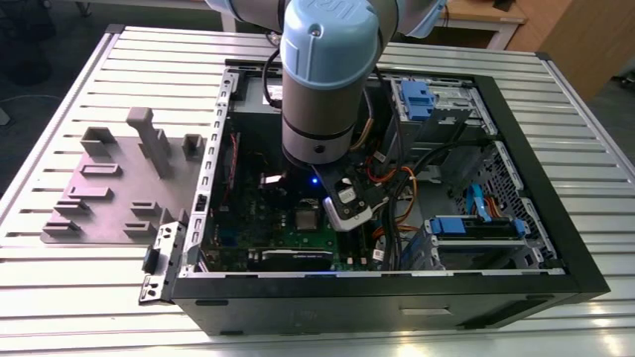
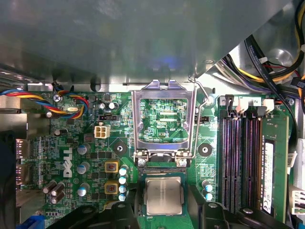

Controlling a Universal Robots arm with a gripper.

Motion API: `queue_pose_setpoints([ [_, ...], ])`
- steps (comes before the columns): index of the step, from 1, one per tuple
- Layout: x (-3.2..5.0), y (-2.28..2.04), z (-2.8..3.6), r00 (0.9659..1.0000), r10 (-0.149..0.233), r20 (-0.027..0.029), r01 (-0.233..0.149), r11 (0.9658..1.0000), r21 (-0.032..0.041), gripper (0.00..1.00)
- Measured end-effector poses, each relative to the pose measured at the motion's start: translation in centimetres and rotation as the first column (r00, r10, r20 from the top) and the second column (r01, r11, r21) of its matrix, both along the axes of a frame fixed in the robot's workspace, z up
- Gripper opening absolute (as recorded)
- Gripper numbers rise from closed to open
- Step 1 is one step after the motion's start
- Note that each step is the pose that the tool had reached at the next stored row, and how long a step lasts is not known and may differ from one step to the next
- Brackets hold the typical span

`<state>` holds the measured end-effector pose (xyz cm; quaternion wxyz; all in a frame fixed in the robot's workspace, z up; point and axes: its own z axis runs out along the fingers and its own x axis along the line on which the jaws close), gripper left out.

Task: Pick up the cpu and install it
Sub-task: 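Place the cpu into insertion slot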

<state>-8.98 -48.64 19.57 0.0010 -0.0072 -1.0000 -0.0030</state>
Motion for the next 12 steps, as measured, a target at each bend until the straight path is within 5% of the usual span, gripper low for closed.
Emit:
queue_pose_setpoints([
  [11,0.0,0.0,-0.07,1.0,0.0,0.0001,0.0,1.0,0.0002,0.51],
  [12,0.01,0.0,-0.09,1.0,0.0,0.0001,0.0,1.0,0.0,0.45],
])
